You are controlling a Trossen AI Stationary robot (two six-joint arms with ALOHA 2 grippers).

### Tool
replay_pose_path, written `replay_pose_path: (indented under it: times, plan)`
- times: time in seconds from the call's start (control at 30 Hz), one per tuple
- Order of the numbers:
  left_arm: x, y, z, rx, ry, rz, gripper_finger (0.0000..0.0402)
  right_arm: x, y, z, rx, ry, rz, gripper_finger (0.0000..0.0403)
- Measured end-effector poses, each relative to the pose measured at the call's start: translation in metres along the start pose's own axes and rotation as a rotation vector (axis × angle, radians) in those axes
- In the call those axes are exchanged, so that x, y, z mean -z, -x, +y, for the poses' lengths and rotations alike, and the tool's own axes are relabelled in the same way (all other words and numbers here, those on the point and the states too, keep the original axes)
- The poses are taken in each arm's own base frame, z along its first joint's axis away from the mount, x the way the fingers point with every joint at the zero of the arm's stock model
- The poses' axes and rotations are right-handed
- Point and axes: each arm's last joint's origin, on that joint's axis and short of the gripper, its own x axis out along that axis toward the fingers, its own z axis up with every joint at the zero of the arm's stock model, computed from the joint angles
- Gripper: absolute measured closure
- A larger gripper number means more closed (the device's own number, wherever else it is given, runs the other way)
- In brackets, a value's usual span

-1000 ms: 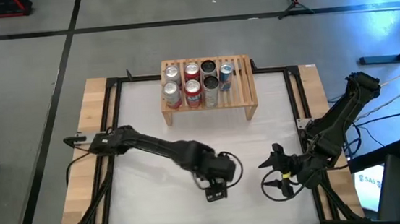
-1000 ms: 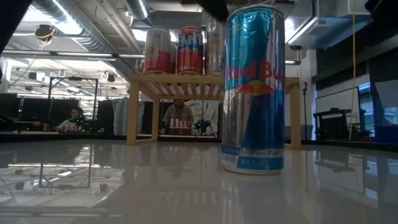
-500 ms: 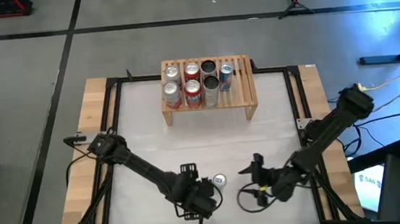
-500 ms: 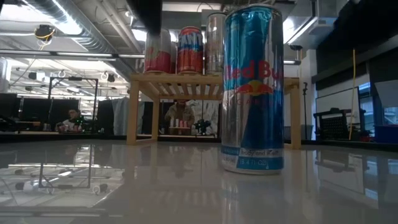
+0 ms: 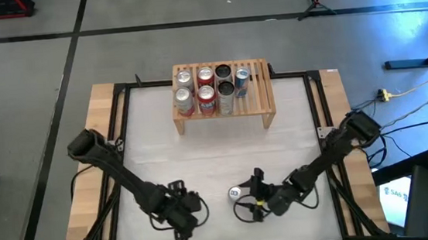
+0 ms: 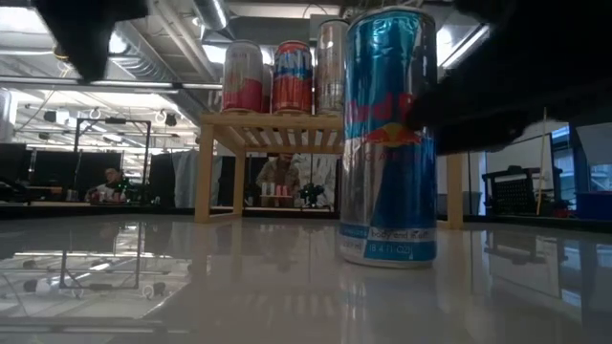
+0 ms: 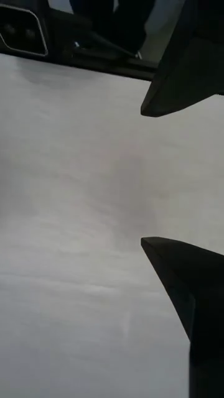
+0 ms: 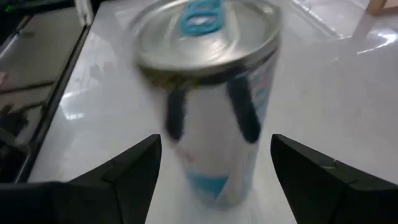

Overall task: Place canned beverage on shelf
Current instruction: Put the blue soda can on the shelf aligned with the other blue soda can

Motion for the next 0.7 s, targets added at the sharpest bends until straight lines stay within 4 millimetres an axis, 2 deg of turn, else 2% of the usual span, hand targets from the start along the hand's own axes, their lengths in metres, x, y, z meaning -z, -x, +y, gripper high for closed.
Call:
replay_pose_path:
  times: [0.2,0.53,0.6,0.7]
  plan:
    - [0.017,0.015,0.005,-0.001,0.032,-0.040,0.0079,0.003,-0.019,-0.006,0.035,0.029,-0.063,0.0111]
    - [0.020,0.018,0.002,-0.001,0.009,-0.050,0.0079,0.001,-0.041,-0.020,0.048,0.045,-0.109,0.0112]
    - [0.020,0.018,0.002,-0.003,-0.008,-0.053,0.0079,0.000,-0.042,-0.021,0.032,0.036,-0.104,0.0122]
    - [0.021,0.018,0.001,-0.002,-0.030,-0.052,0.0079,-0.003,-0.040,-0.021,0.021,0.009,-0.119,0.0172]
